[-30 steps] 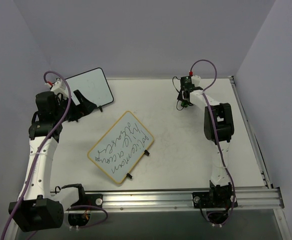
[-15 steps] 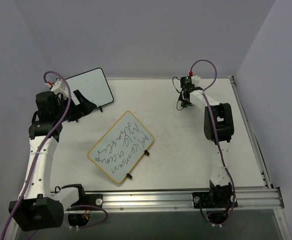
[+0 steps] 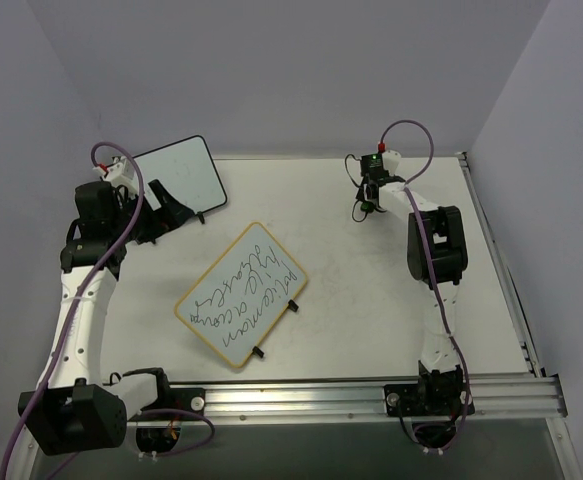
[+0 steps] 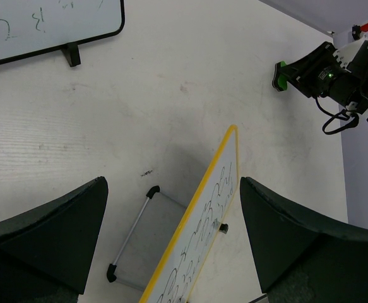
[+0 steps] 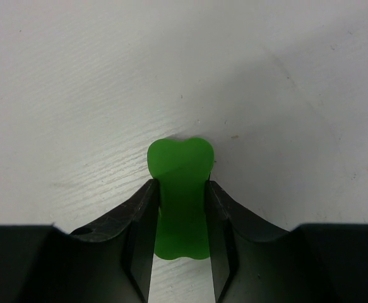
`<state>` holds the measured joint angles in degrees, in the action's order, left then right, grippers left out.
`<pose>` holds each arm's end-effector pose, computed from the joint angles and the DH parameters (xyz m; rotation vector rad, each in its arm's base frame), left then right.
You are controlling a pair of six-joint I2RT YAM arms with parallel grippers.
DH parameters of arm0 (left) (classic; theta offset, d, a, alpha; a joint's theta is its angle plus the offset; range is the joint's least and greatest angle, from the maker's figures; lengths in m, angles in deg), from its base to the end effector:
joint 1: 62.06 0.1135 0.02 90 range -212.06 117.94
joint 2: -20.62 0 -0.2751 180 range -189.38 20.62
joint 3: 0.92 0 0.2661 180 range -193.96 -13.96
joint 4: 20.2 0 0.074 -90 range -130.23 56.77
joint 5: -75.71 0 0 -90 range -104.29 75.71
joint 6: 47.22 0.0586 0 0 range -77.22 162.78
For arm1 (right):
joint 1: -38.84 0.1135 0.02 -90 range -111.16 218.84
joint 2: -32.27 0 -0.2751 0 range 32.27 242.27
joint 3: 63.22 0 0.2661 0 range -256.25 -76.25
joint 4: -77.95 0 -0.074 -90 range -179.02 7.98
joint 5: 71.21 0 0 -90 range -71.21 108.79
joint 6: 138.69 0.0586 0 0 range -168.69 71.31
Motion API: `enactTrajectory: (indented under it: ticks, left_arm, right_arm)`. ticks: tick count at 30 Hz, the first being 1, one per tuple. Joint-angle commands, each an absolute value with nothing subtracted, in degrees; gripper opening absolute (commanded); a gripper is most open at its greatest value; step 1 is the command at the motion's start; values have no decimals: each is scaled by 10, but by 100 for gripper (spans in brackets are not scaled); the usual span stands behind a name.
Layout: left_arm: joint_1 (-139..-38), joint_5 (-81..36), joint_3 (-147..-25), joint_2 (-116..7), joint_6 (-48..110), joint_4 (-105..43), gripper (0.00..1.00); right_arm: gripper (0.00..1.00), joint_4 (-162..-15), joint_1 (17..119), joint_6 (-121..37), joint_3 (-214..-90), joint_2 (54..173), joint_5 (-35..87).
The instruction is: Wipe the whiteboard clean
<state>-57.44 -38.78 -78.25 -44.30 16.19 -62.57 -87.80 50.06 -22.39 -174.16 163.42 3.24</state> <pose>0.2747 -0.0022 0.3563 -0.3108 2.0904 -0.6776 0.5507 0.0932 0.1549 0.4339 2.1043 0.0859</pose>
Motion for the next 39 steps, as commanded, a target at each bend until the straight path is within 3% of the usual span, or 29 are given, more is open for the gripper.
enactTrajectory:
  ticks: [1, 4, 7, 10, 17, 23, 27, 28, 39]
  left_arm:
    - [-570, -394, -784, -449, 159, -600, 94]
    - [-570, -393, -784, -454, 159, -602, 94]
    - [-570, -385, -782, -463, 158, -606, 94]
    - [-570, -358, -781, -478, 153, -616, 94]
    - [-588, -314, -722, -505, 90, -585, 94]
    - [-655, -214, -670, -485, 44, -551, 95]
    - [-670, -209, -642, -466, 26, -514, 100]
    - [-671, -211, -634, -458, 26, -501, 94]
    - [-687, -260, -555, -418, 38, -365, 75]
  right_arm:
    - [28, -865, 496, -223, -1726, 1639, 45]
    - [28, -863, 495, -225, -1727, 1641, 48]
    - [14, -866, 495, -224, -1715, 1627, 53]
    - [9, -877, 498, -222, -1686, 1589, 60]
    - [8, -909, 557, -227, -1591, 1459, 75]
    - [8, -947, 662, -224, -1520, 1360, 88]
    - [8, -972, 737, -225, -1495, 1319, 87]
    - [9, -979, 760, -222, -1487, 1316, 89]
    - [9, -994, 835, -223, -1508, 1315, 103]
